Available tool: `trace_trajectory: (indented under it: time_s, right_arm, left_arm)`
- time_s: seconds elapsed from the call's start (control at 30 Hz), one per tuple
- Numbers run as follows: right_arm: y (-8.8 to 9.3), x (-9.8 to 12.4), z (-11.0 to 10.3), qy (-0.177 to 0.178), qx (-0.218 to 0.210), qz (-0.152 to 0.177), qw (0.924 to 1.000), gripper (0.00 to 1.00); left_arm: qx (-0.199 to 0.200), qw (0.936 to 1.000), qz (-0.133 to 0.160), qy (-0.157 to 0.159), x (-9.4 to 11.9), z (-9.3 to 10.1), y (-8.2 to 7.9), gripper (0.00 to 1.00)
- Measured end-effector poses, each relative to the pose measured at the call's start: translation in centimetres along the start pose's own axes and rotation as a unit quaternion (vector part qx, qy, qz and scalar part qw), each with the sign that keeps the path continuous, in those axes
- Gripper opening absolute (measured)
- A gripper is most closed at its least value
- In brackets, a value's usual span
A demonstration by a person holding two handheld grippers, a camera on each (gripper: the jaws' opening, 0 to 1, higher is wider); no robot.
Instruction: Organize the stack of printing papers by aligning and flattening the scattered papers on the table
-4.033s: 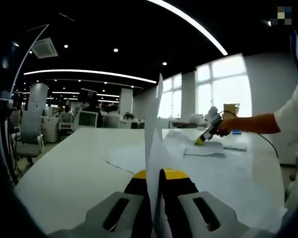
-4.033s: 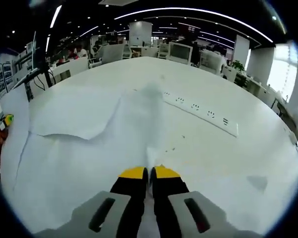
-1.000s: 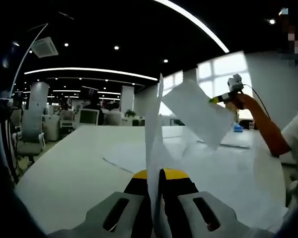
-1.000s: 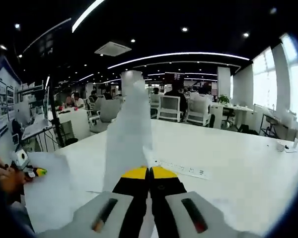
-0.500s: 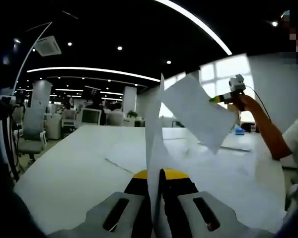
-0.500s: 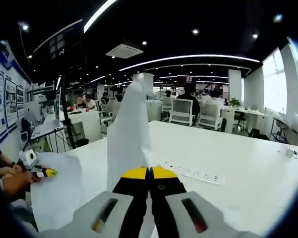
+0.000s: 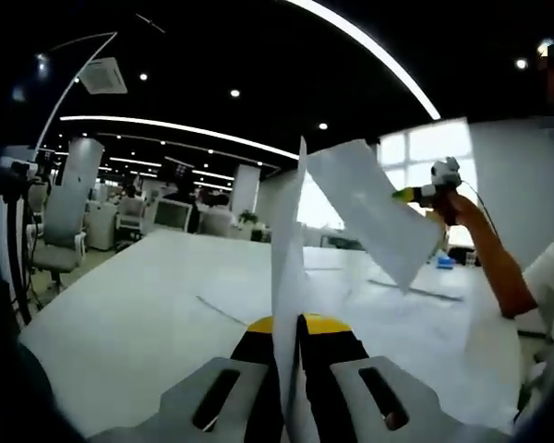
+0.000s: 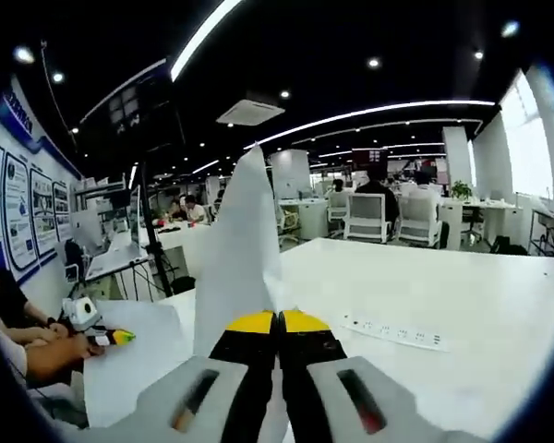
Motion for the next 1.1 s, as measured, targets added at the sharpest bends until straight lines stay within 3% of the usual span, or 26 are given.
trace_trajectory:
  time_s: [0.1, 0.3, 0.53, 0.63, 0.83, 1.1]
  right_arm:
    - [0.1, -0.1, -0.1, -0.001, 0.001, -0.002, 1.0000, 0.00]
    - [0.0, -0.1, -0.3, -0.015, -0.004, 0.002, 0.9999, 0.00]
    - [-0.1, 0.2, 0.0, -0.031, -0.018, 0.008, 0.9993, 0.00]
    - [0.0, 0.3, 0.2, -0.037, -0.026, 0.009, 0.9989, 0.00]
    - [0.2, 0.9, 0.2, -0.051, -0.041, 0.011, 0.9978, 0.00]
    - [0.8, 0.3, 0.4, -0.065, -0.056, 0.002, 0.9963, 0.00]
  left_arm:
    - [0.045, 0.9990, -0.008, 0.005, -0.3, -0.2, 0.0, 0.06]
    - [0.084, 0.9965, -0.001, 0.004, -1.3, 0.0, -0.6, 0.05]
    - [0.096, 0.9952, -0.008, 0.016, -3.3, 0.7, -2.5, 0.06]
    - [0.082, 0.9964, -0.012, 0.015, -3.6, 1.1, -2.8, 0.06]
    - [0.121, 0.9925, 0.015, 0.016, -4.4, 0.8, -4.0, 0.06]
    - [0.139, 0.9896, 0.036, 0.006, -4.5, 0.7, -4.9, 0.06]
Point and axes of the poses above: the point that each gripper's makers call its tool centre point, and the gripper's own axes: x roughly backward along the fingers, z roughly to its right, y roughly out of its underside, the point moved 10 cm from there along x, roughly backward along the fingers, and after that the axes turned 14 degrees about y, right-handed, at the moved point
